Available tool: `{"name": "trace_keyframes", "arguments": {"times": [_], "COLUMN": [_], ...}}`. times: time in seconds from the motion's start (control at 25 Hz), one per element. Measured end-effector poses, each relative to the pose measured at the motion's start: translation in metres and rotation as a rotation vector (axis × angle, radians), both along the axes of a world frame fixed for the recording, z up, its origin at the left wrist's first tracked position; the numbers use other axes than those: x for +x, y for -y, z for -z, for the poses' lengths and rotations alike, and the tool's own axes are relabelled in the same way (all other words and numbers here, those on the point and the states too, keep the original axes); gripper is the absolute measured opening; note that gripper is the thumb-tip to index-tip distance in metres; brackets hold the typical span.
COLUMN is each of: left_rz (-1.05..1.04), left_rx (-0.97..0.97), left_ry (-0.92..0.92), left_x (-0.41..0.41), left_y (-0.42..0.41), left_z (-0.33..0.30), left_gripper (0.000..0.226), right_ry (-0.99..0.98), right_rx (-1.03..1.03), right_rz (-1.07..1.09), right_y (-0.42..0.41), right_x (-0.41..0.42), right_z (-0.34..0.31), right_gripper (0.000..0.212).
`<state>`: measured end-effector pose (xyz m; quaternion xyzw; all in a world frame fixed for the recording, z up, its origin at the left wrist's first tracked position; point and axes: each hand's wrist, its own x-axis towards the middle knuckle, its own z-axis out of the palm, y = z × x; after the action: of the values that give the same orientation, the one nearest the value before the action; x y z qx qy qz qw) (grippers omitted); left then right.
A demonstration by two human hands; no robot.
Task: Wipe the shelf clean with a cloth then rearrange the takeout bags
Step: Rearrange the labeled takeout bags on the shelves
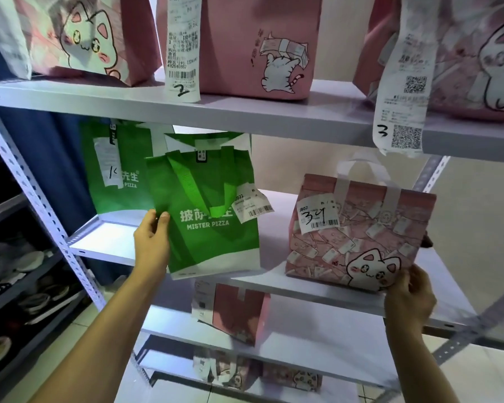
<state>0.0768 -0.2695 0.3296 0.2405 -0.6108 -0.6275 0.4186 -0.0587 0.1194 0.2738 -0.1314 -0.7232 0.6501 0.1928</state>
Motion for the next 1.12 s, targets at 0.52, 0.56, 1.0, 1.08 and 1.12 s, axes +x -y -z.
{"name": "trace_keyframes", "arguments": {"times": [0.52,0.56,1.0,1.08,1.12], "left_rz": [0.152,0.170,0.151,0.123,0.114], "left_rx": [0.107,0.100,0.160,0.174,0.177], "left_ry": [0.017,0.023,0.189,0.192,0.189], "left_x": [0.158,0.170,0.253,0.256,0.257], "left_y": [0.028,0.029,0.040,0.039,0.038], "left_z": [0.002,0.002,0.039,0.039,0.039], "left_gripper": [0.020,0.020,0.024,0.025,0.026], "right_ry": [0.033,0.041,0.064,0.065,0.065], "right_rx": [0.109,0.129,0.147,0.120,0.110], "right_rz": [-0.108,-0.110,-0.260,-0.296,-0.311], "right_y": [0.078,0.083,0.175,0.194,0.202], "right_x": [0.017,0.018,0.029,0.030,0.030], "right_z": [-0.010,-0.012,-0.017,-0.016,-0.016], "right_gripper": [0.025,0.024,0.027,0.027,0.027]}}
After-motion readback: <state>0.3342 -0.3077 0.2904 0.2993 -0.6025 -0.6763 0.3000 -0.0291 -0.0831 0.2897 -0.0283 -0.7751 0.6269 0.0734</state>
